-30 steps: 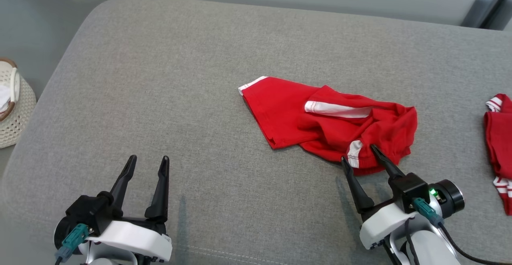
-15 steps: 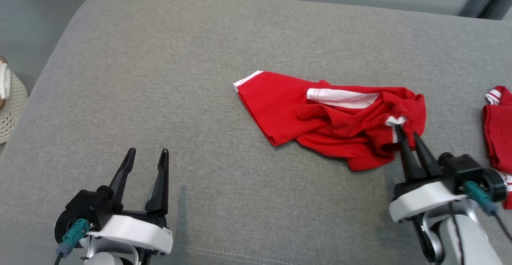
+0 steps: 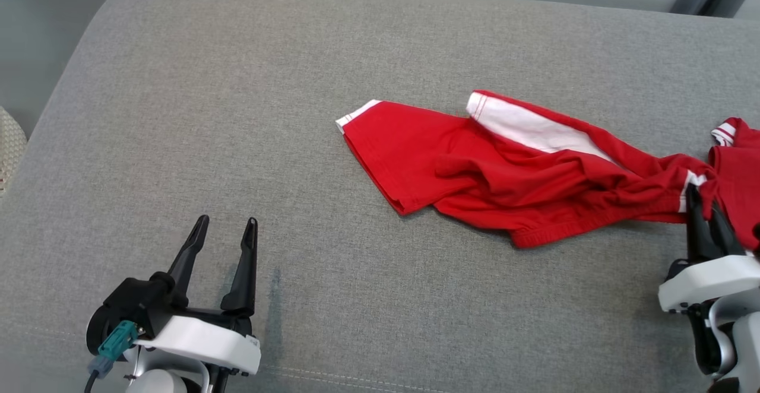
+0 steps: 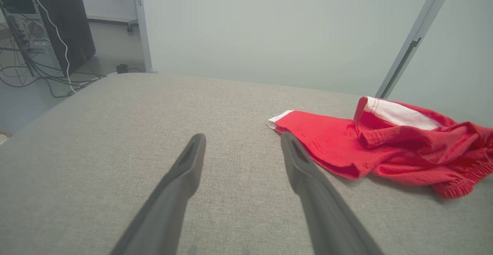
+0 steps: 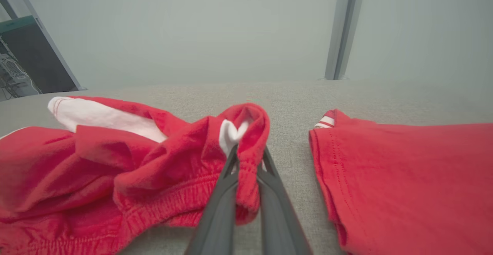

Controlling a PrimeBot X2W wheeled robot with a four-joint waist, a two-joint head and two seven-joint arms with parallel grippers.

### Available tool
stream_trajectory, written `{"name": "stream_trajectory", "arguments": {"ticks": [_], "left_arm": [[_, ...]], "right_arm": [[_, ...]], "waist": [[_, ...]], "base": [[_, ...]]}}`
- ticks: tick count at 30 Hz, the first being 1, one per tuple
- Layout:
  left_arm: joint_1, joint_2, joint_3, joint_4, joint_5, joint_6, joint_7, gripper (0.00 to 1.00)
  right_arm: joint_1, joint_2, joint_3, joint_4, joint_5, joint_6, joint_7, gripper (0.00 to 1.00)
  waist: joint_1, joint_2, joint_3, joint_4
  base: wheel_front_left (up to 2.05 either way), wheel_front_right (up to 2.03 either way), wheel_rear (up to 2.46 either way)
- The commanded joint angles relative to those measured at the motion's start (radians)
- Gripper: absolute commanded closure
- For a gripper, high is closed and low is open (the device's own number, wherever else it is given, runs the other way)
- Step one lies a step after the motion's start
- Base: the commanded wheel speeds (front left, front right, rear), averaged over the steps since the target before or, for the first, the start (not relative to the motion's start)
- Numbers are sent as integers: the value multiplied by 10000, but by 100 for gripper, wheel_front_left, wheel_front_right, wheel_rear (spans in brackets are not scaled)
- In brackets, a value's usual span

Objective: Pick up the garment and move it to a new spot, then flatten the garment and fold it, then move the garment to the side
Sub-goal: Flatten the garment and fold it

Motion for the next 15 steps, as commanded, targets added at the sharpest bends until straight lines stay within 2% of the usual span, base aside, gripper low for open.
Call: {"name": "stream_trajectory", "arguments": {"ticks": [1, 5, 6, 7, 8, 12, 15], "left_arm": [[-525, 237, 403, -169, 116, -70, -100, 0], [-543, 209, 461, -91, 162, -152, -100, 0], [-536, 200, 472, -74, 173, -167, -100, 0], [-526, 192, 479, -54, 183, -181, -100, 0], [-513, 185, 485, -38, 194, -190, -100, 0], [-422, 170, 510, -16, 224, -175, -100, 0], [-361, 199, 525, -59, 244, -149, -100, 0]], "right_arm": [[-296, -205, 80, 23, 53, -2, -68, 100], [-571, -330, -180, 944, 172, -2, 32, 100], [-645, -344, -205, 1145, 204, -2, 32, 82], [-702, -324, -231, 1352, 294, -2, 44, 55], [-751, -332, -219, 1490, 344, -2, 32, 0], [-739, -374, -355, 1678, 469, -2, -73, 0], [-471, -355, -668, 1263, 423, -2, -128, 0]], "waist": [[0, 0, 15, 31], [0, 0, 23, 72], [0, 0, 17, 77], [0, 0, 3, 85], [0, 0, -13, 89], [0, 0, -130, 70], [0, 0, -222, 42]], "base": [[0, 0, 0], [0, 0, 0], [0, 0, 0], [0, 0, 0], [0, 0, 0], [0, 0, 0], [0, 0, 0]]}}
